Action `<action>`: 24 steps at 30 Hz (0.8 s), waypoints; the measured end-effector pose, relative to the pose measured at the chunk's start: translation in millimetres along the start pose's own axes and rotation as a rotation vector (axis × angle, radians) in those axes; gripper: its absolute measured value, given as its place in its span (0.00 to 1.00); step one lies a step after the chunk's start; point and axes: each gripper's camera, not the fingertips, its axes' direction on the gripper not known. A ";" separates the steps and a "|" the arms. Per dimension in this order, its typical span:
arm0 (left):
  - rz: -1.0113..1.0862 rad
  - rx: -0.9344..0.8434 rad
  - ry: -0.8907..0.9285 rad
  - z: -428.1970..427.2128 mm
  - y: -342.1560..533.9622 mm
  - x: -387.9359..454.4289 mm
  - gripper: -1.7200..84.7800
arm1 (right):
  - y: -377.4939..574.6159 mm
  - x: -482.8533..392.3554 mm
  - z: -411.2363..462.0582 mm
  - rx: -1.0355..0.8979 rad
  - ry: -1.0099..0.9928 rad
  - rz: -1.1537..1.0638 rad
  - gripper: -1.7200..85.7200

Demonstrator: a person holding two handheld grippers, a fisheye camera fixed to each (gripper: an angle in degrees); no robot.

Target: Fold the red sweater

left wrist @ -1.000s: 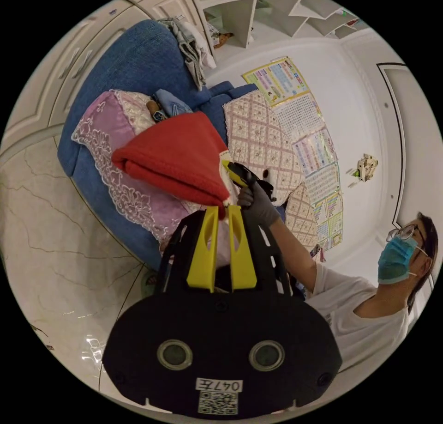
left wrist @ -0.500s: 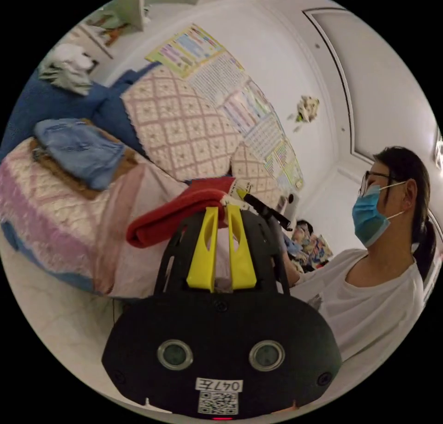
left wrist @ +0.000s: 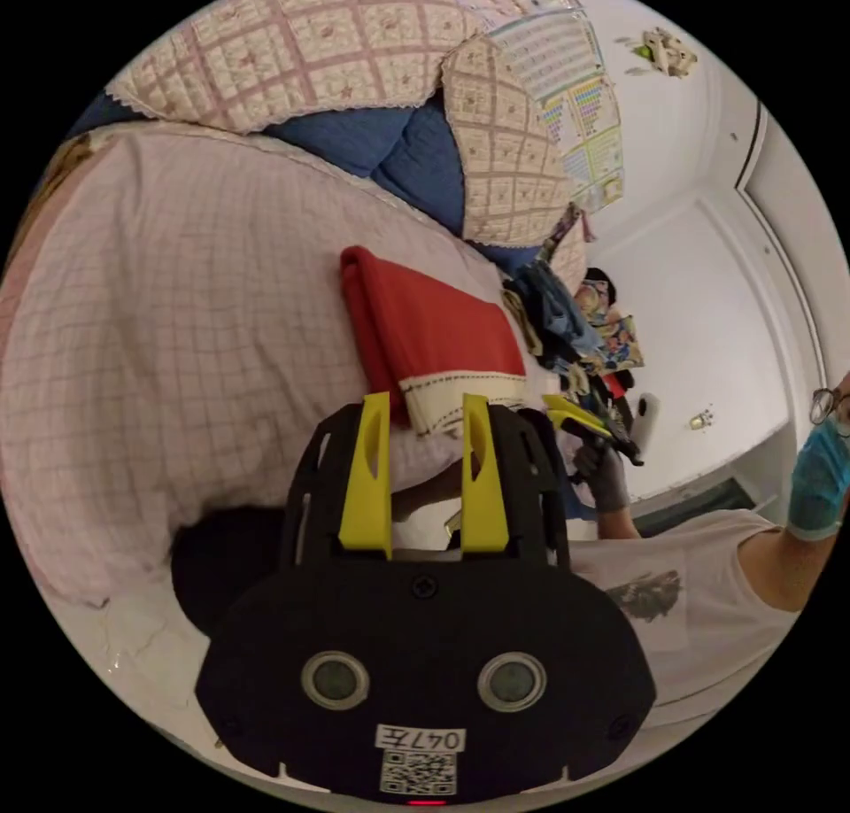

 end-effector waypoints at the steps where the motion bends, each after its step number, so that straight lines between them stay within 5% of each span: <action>1: 0.012 0.020 -0.049 -10.1 -4.3 19.7 0.14 | 2.6 6.0 -6.9 0.016 0.007 -0.007 0.11; 10: 0.186 0.046 -0.351 -37.2 -70.8 166.9 0.13 | -4.6 71.9 -35.2 0.014 -0.024 -0.088 0.08; 24: 0.018 0.057 -0.279 -67.2 -175.7 233.0 0.12 | -0.8 149.2 -34.3 -0.084 -0.139 0.055 0.04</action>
